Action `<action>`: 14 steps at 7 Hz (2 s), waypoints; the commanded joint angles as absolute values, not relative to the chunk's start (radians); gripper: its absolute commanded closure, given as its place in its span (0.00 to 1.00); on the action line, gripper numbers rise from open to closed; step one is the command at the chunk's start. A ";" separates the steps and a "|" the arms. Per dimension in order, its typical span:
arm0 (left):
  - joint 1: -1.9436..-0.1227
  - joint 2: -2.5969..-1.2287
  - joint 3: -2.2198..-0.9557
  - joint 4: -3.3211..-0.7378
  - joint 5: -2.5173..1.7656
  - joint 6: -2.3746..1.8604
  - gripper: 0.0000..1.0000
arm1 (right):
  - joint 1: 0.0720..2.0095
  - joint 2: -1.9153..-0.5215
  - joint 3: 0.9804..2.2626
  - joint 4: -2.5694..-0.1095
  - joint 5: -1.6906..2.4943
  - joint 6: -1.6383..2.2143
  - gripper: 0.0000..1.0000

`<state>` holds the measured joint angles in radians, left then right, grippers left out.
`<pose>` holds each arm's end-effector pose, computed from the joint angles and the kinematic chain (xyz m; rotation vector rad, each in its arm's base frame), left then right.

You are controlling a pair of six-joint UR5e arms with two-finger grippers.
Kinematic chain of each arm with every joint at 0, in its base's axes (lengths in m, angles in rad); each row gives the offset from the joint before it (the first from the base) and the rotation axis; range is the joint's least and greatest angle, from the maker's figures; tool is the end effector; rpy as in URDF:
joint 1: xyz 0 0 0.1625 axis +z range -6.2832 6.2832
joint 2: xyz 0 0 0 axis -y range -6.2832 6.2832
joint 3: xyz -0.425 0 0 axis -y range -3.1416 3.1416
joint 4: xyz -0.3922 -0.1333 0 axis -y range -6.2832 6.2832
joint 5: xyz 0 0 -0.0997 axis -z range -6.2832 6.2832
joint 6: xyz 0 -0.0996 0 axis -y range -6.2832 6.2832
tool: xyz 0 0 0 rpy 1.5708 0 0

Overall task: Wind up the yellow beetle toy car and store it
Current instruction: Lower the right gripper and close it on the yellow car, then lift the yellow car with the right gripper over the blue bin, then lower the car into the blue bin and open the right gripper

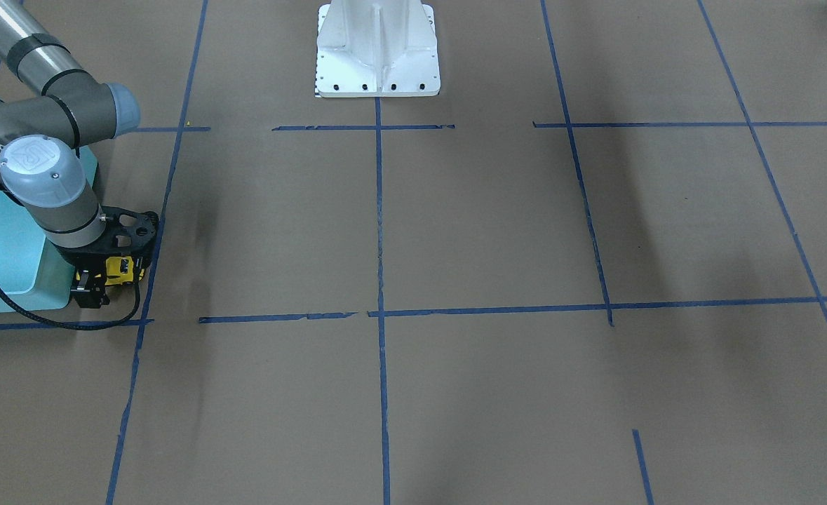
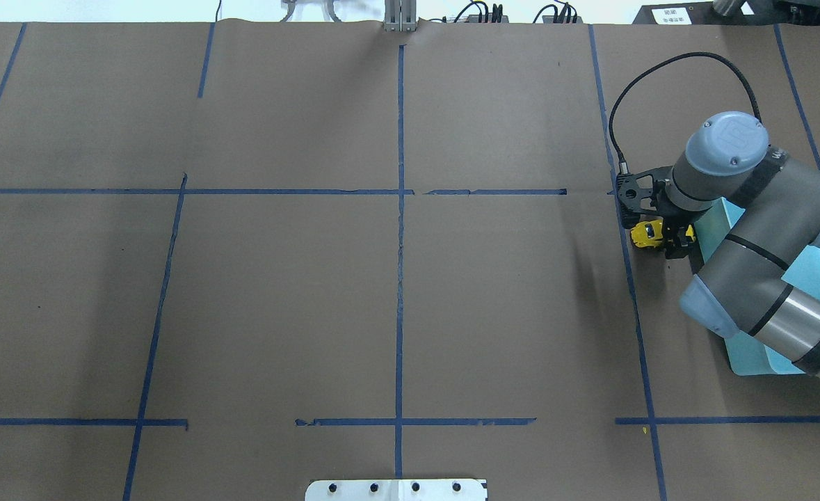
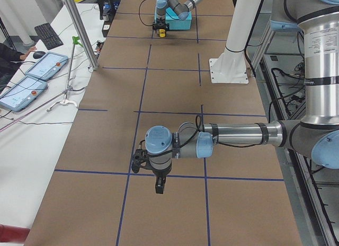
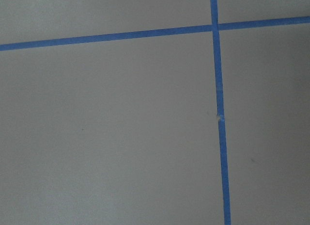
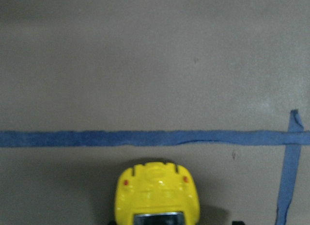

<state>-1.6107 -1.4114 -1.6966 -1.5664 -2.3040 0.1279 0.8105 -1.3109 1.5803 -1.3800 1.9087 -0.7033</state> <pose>-0.0834 -0.4183 0.6730 0.0253 0.7337 0.0701 -0.3534 -0.5172 0.5088 0.4924 -0.3805 -1.4989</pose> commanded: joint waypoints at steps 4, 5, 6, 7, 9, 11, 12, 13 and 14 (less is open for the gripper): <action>-1.612 -1.410 -1.698 -1.566 -2.304 0.127 0.01 | 0.894 -1.310 1.784 -1.606 1.999 -0.707 0.96; -1.612 -1.408 -1.698 -1.566 -2.304 0.127 0.01 | 0.916 -1.310 1.890 -1.726 2.000 -0.707 0.96; -1.611 -1.410 -1.698 -1.566 -2.303 0.127 0.01 | 0.929 -1.312 1.990 -1.831 2.002 -0.722 0.95; -1.612 -1.407 -1.698 -1.566 -2.304 0.129 0.01 | 0.966 -1.348 2.059 -1.911 2.000 -0.827 0.93; -1.611 -1.407 -1.697 -1.566 -2.303 0.129 0.01 | 1.083 -1.561 2.079 -1.843 2.034 -0.997 0.93; -1.611 -1.411 -1.694 -1.566 -2.303 0.129 0.01 | 1.085 -1.757 1.980 -1.464 2.052 -0.988 0.87; -1.611 -1.411 -1.695 -1.566 -2.303 0.127 0.01 | 1.083 -1.749 1.967 -1.444 2.086 -0.985 0.67; -1.611 -1.411 -1.695 -1.566 -2.303 0.127 0.01 | 1.083 -1.743 1.968 -1.443 2.115 -0.945 0.30; -1.611 -1.411 -1.695 -1.566 -2.303 0.127 0.01 | 1.081 -1.741 1.967 -1.442 2.137 -0.922 0.00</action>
